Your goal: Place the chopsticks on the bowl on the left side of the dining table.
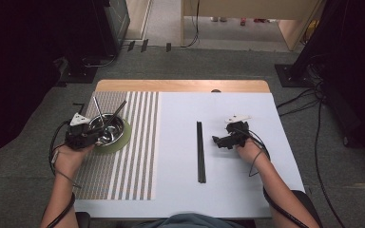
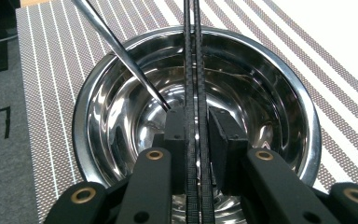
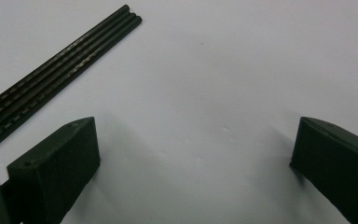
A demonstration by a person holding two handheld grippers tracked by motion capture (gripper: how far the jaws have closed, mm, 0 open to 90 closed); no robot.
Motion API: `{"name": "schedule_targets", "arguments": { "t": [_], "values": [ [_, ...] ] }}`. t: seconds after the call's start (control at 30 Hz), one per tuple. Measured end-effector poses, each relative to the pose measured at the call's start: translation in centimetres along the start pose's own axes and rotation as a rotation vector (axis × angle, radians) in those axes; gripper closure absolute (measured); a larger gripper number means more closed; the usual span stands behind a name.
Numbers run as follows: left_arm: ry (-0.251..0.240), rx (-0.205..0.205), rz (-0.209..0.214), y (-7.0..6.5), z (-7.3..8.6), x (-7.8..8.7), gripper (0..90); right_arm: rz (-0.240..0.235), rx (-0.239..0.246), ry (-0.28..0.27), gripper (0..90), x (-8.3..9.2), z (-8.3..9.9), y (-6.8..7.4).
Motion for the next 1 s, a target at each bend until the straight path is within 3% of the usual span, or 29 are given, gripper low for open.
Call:
{"name": "schedule_targets", "arguments": {
  "t": [0.73,1.0],
  "values": [
    [-0.003,-0.033,0.035,-0.70,-0.05,-0.17,80.3,0.000,0.000,0.000,0.5,0.00,0.00,0.00],
    [-0.022,-0.011,0.038,-0.66,-0.18,0.04,72.0,-0.001,0.001,-0.001,0.5,-0.01,-0.01,0.00]
  ]
}}
Point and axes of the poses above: each handheld gripper's, and its own axes: x roughly backward along the jaws, z roughly out of its underside, y roughly to its left, the point moved 10 cm from there along -x, roughly forward along the jaws, and after that the axes turned 1 degree about z, right-handed, at the moved point
